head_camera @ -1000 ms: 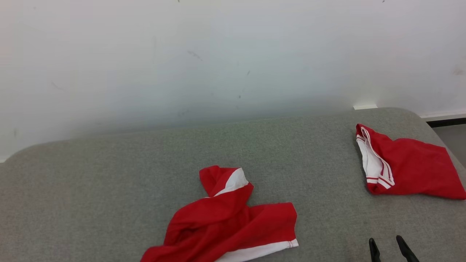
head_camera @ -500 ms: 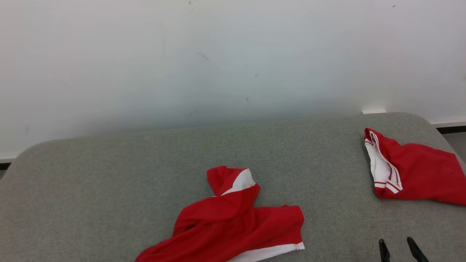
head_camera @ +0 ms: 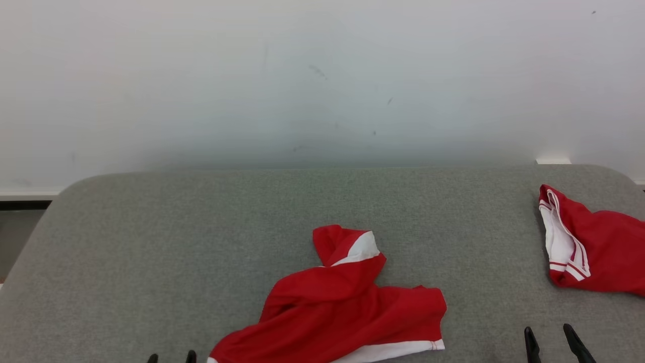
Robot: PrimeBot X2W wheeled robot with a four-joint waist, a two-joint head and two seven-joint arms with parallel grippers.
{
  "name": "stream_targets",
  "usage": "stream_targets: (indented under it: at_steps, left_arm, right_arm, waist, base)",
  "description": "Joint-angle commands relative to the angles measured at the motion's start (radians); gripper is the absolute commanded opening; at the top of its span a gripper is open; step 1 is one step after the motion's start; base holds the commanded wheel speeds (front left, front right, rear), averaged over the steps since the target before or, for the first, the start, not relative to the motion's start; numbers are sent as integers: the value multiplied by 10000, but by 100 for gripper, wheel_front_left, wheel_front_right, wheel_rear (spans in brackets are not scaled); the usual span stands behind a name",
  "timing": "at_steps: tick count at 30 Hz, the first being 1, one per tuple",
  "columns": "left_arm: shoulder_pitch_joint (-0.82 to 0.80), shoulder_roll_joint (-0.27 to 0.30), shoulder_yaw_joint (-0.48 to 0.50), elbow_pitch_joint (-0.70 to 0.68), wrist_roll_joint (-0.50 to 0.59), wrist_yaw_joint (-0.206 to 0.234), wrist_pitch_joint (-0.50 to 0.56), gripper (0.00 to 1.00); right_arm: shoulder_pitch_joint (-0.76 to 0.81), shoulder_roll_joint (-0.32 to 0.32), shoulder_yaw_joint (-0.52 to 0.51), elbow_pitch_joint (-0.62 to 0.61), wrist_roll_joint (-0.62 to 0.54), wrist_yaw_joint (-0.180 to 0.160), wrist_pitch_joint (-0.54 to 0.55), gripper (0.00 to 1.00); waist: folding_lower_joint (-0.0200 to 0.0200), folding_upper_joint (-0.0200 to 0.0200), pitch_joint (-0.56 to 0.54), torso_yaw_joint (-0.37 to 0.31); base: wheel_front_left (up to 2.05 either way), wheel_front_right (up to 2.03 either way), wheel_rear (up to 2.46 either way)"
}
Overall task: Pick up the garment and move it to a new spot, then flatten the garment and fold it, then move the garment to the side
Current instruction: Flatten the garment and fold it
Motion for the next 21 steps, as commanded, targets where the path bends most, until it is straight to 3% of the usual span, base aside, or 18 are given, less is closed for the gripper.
stream_targets:
  at_steps: [1, 9, 21]
  left_arm:
    - [102, -279, 270, -156, 400, -205, 3, 100]
    - [103, -1185, 1177, -44, 1653, -1111, 2, 100]
    - [-148, -1458, 1572, 34, 2208, -1508, 1, 100]
  right_arm:
    - [127, 8, 55, 73, -72, -31, 9, 100]
    - [147, 93, 245, 201, -180, -31, 9, 100]
    - [-31, 181, 554, 228, 130, -31, 9, 100]
  waist:
    - [0, -1, 36, 128]
    - [0, -1, 7, 170]
    - [0, -1, 21, -98]
  base:
    - [0, 0, 0]
    - [0, 0, 0]
    - [0, 0, 0]
